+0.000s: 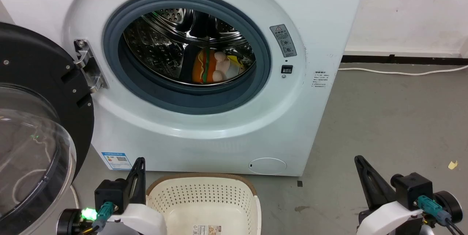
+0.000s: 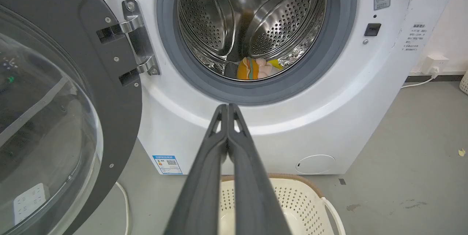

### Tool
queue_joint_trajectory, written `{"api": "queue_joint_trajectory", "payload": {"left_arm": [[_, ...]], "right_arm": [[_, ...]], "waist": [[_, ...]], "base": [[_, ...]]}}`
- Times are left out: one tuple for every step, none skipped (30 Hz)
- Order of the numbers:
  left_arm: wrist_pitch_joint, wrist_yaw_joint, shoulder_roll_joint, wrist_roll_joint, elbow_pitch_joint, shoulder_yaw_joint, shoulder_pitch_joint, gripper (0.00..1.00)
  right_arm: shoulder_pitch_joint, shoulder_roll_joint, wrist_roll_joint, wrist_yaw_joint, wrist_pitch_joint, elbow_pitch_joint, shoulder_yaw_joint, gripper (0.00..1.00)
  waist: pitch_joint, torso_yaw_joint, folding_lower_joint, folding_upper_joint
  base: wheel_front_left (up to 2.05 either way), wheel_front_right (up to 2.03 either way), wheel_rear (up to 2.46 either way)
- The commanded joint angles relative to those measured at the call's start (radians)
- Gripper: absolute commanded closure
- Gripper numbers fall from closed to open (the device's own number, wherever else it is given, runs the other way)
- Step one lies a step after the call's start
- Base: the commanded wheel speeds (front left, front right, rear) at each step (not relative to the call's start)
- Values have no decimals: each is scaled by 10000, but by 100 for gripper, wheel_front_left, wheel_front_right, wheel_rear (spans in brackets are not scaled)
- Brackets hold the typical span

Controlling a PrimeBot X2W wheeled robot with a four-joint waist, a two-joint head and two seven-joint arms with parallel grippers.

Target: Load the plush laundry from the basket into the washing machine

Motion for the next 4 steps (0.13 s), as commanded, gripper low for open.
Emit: {"api": "queue_joint_trajectory", "payload": {"left_arm": [[3,-43,1,24,-43,3,-150,100],[3,-43,1,24,-43,3,-150,100],[3,-43,1,24,-43,3,-150,100],[3,-43,1,24,-43,3,-150,100]], "right_arm": [[-120,3,-76,-9,12,-41,-16,100],[-120,3,-76,-9,12,-41,-16,100],[-120,3,-76,-9,12,-41,-16,100],[-120,3,-76,-9,12,-41,-16,100]], "waist": [[0,0,1,-1],[0,0,1,-1],[0,0,1,-1],[0,0,1,-1]], "base": [[0,0,0],[0,0,0],[0,0,0],[0,0,0]]}}
